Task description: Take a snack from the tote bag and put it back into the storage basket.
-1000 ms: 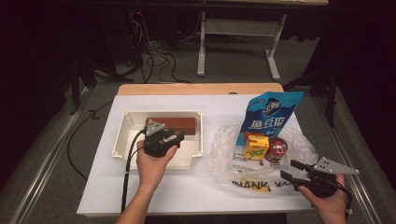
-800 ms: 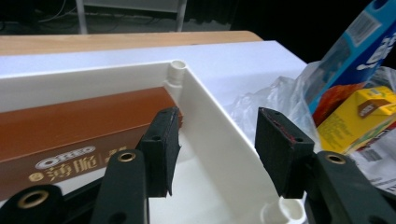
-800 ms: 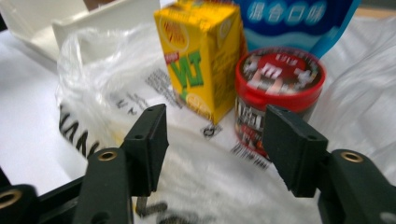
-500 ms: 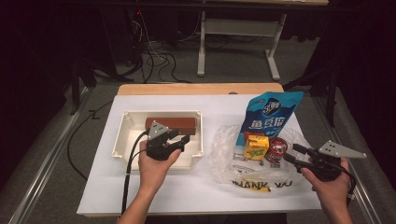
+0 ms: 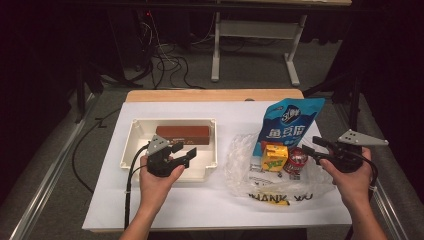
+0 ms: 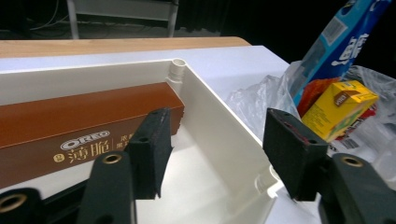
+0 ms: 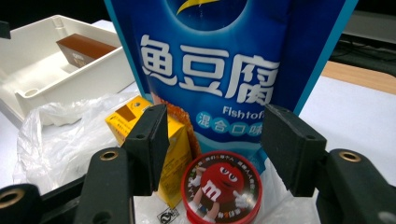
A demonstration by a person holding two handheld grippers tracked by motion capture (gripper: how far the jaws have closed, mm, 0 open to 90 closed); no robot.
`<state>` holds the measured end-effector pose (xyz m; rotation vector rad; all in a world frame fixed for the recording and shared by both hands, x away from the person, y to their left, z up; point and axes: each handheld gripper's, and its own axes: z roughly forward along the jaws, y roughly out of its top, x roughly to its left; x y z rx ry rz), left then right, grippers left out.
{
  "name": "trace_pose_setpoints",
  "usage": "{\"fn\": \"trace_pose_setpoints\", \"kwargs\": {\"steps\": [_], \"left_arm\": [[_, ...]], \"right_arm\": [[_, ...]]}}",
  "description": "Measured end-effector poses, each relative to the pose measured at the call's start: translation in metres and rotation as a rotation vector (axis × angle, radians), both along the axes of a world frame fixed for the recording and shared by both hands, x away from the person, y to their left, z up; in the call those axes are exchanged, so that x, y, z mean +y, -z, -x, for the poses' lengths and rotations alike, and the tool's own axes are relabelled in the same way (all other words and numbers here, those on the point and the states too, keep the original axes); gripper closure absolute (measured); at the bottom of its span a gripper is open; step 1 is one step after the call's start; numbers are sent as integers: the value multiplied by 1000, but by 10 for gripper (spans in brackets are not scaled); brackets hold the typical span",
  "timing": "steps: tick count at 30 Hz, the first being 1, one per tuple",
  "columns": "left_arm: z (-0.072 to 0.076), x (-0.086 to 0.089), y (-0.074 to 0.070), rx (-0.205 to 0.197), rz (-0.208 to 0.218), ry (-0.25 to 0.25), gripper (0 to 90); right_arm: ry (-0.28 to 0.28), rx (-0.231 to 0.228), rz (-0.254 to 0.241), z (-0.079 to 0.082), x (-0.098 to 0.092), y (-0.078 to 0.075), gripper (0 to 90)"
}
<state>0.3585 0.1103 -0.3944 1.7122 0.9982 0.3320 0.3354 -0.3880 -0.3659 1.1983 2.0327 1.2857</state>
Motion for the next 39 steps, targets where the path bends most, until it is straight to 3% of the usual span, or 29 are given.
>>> {"fn": "trace_pose_setpoints", "kwargs": {"steps": [4, 7, 11, 21, 34, 39], "left_arm": [[2, 4, 0, 12, 4, 23, 279], [3, 6, 1, 23, -4, 33, 137], [3, 8, 3, 37, -2, 54, 33], [1, 11, 4, 46, -1, 45, 14], [2, 12, 3, 40, 6, 73, 17], [2, 12, 2, 37, 10, 79, 26]], "right_arm": [[1, 11, 5, -9, -1, -1, 406], [3, 25, -4, -16, 1, -1, 366], [-5, 34, -17, -24, 1, 0, 327], [29, 37, 19, -46, -4, -5, 298], [51, 25, -25, -69, -13, -12, 284], [16, 15, -21, -75, -11, -11, 273]]}}
